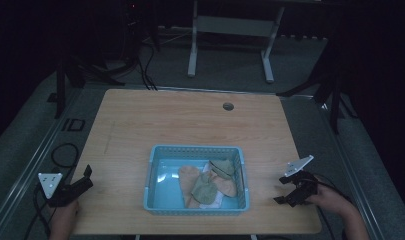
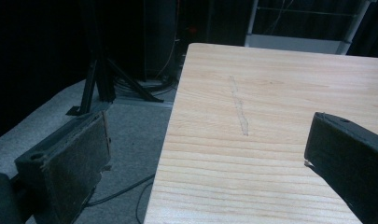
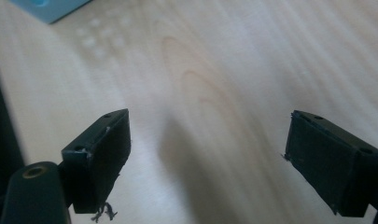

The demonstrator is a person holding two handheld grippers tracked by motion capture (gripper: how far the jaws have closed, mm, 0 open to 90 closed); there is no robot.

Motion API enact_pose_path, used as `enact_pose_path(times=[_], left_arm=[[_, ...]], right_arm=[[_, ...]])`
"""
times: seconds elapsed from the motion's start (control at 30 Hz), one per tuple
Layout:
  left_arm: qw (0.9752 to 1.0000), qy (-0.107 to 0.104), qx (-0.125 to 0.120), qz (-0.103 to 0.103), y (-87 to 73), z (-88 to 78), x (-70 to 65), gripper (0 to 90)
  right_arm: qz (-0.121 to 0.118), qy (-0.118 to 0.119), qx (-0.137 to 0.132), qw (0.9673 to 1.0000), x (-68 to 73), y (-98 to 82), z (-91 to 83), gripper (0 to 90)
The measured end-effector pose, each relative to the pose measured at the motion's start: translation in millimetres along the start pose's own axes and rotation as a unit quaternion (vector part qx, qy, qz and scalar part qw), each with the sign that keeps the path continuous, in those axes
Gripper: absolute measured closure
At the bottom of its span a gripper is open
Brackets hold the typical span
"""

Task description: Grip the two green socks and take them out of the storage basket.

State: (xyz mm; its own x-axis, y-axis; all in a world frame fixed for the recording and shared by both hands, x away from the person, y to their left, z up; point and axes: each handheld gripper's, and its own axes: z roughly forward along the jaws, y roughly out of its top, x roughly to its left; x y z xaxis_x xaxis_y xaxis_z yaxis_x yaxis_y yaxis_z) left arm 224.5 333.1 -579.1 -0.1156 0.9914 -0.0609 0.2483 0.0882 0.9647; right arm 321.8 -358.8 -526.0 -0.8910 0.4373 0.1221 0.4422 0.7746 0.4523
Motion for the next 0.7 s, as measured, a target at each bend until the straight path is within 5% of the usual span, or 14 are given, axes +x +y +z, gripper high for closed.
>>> enact_pose_path(times=[0.13, 0.37, 0.7], left_arm=[[1.0, 0.0, -0.001, 0.0, -0.1, -0.1, -0.1, 0.4], [1.0, 0.0, 0.0, 0.0, 0.0, 0.0, 0.1, 0.4], [1.0, 0.0, 0.0, 0.0, 0.0, 0.1, -0.1, 0.4]], right_arm=[[-0.007, 0.018, 0.037, 0.9991, 4.4, 12.1, -1.6, 14.2], [-0.01, 0.037, 0.045, 0.9983, 12.6, 31.1, -7.9, 14.3], [-0.051, 0.034, 0.048, 0.997, 29.7, 60.4, -16.5, 13.4]])
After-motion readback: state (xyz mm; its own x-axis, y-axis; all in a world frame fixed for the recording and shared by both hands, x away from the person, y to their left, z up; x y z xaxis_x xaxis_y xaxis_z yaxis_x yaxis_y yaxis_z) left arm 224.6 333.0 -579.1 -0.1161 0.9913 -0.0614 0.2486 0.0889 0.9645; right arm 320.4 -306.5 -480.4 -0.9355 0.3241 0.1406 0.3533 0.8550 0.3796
